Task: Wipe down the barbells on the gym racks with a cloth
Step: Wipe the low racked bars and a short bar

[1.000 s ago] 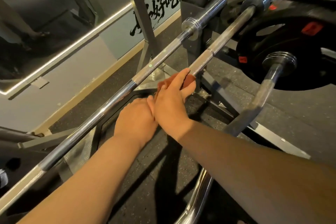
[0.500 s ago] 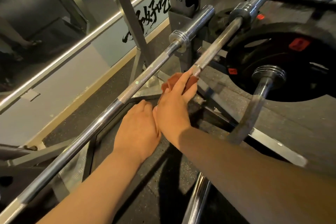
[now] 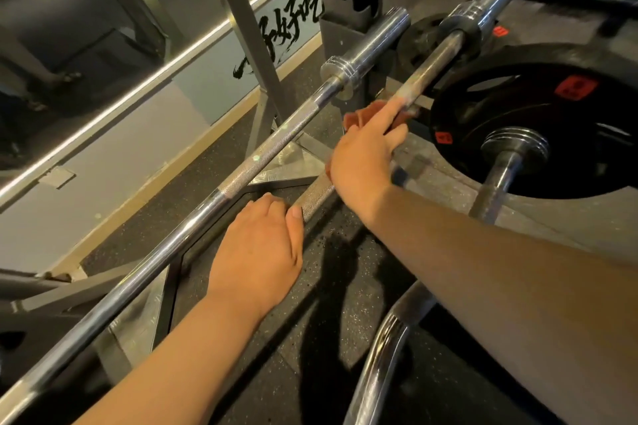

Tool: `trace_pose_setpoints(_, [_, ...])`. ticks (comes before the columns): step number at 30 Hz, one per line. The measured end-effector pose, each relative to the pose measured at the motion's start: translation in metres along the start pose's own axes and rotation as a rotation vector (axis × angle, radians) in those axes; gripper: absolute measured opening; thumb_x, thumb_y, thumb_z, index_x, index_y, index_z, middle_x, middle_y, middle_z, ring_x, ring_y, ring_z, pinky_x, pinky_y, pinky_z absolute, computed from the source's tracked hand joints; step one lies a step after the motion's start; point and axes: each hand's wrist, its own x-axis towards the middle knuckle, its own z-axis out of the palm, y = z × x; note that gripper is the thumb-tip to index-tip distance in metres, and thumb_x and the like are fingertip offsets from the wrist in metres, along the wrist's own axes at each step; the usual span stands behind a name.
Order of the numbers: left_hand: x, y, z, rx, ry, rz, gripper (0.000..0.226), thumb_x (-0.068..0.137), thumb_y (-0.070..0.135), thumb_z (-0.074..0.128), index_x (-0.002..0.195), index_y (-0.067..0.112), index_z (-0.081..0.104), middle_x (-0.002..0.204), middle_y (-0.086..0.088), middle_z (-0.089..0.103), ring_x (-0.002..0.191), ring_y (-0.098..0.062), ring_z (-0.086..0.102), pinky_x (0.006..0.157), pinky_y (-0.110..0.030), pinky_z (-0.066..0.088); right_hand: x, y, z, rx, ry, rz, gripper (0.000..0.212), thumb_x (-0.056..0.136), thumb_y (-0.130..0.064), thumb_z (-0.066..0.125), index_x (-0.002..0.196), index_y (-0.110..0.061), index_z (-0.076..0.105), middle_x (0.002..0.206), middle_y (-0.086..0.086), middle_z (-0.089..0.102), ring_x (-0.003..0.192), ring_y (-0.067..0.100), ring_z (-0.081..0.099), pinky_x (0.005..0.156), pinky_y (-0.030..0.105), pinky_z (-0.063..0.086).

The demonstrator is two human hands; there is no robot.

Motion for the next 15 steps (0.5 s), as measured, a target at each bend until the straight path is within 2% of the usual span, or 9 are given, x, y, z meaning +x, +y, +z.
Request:
trace_pose_setpoints(2, [0.0, -0.002, 0.001, -0.003, -0.019, 0.004, 0.058, 0.107, 0.045, 0.01, 0.102, 0.019, 0.061, 0.095, 0.003, 0.057, 0.091, -0.017, 0.055, 0.094, -0.038, 0.049, -0.039, 0.008, 0.005, 0.047, -0.102, -0.039, 0.086, 0.106, -0.018, 0.045, 0.157, -0.027, -0.024, 0.165, 0.007, -0.007, 0.121, 0.019, 0.049, 0.091, 0.024, 0.042])
trace_pose_setpoints(4, [0.001, -0.003, 0.002, 0.019, -0.031, 0.023, 0.06, 0.107, 0.045, 0.01, 0.103, 0.017, 0.063, 0.099, -0.001, 0.061, 0.099, -0.02, 0.057, 0.1, -0.039, 0.047, -0.06, 0.015, 0.006, 0.127, -0.197, -0.029, 0.083, 0.108, -0.023, 0.04, 0.154, -0.035, -0.028, 0.165, -0.002, -0.013, 0.105, 0.009, 0.046, 0.089, 0.023, 0.039])
trace_pose_setpoints(5, [0.001, -0.003, 0.002, 0.033, -0.029, 0.032, 0.06, 0.107, 0.044, 0.011, 0.104, 0.016, 0.063, 0.102, -0.003, 0.064, 0.104, -0.022, 0.058, 0.103, -0.04, 0.046, -0.06, 0.019, 0.008, 0.108, -0.215, -0.018, 0.083, 0.109, -0.025, 0.039, 0.153, -0.036, -0.03, 0.165, -0.002, -0.014, 0.106, 0.01, 0.046, 0.089, 0.024, 0.038])
trace_pose_setpoints(7, [0.001, -0.003, 0.0, 0.044, -0.047, 0.037, 0.059, 0.108, 0.042, 0.011, 0.107, 0.017, 0.064, 0.108, -0.006, 0.067, 0.115, -0.025, 0.059, 0.11, -0.043, 0.043, -0.053, 0.015, 0.003, 0.053, -0.261, 0.009, 0.087, 0.108, -0.026, 0.041, 0.153, -0.033, -0.033, 0.164, 0.003, -0.014, 0.108, 0.016, 0.049, 0.089, 0.027, 0.04])
trace_pose_setpoints(9, [0.003, -0.002, -0.007, -0.027, -0.138, -0.007, 0.054, 0.107, 0.044, 0.009, 0.097, 0.026, 0.059, 0.102, -0.006, 0.064, 0.117, -0.028, 0.058, 0.113, -0.047, 0.039, -0.033, 0.013, -0.006, -0.028, -0.258, -0.021, 0.091, 0.107, -0.028, 0.046, 0.153, -0.03, -0.033, 0.161, 0.007, -0.012, 0.109, 0.021, 0.051, 0.091, 0.031, 0.044])
trace_pose_setpoints(10, [0.005, -0.001, -0.009, -0.062, -0.185, -0.02, 0.051, 0.105, 0.046, 0.009, 0.09, 0.029, 0.054, 0.098, -0.006, 0.062, 0.116, -0.029, 0.057, 0.115, -0.047, 0.036, -0.019, 0.012, -0.012, -0.08, -0.258, -0.054, 0.091, 0.106, -0.03, 0.047, 0.154, -0.028, -0.031, 0.161, 0.011, -0.013, 0.116, 0.026, 0.051, 0.095, 0.033, 0.044])
trace_pose_setpoints(13, [0.02, 0.013, -0.012, -0.029, -0.198, -0.024, 0.056, 0.104, 0.045, 0.009, 0.093, 0.021, 0.058, 0.099, -0.009, 0.063, 0.117, -0.028, 0.057, 0.122, -0.042, 0.026, 0.025, 0.007, -0.032, -0.22, -0.202, -0.073, 0.089, 0.106, -0.035, 0.047, 0.157, -0.017, -0.024, 0.159, 0.023, -0.005, 0.128, 0.038, 0.047, 0.102, 0.039, 0.043])
trace_pose_setpoints(15, [0.036, 0.028, -0.01, 0.004, -0.169, -0.002, 0.056, 0.105, 0.044, 0.01, 0.099, 0.016, 0.059, 0.101, -0.008, 0.061, 0.115, -0.029, 0.057, 0.118, -0.039, 0.031, 0.05, -0.001, -0.041, -0.292, -0.134, -0.069, 0.086, 0.107, -0.037, 0.045, 0.158, -0.013, -0.02, 0.158, 0.026, 0.004, 0.123, 0.039, 0.05, 0.1, 0.039, 0.042])
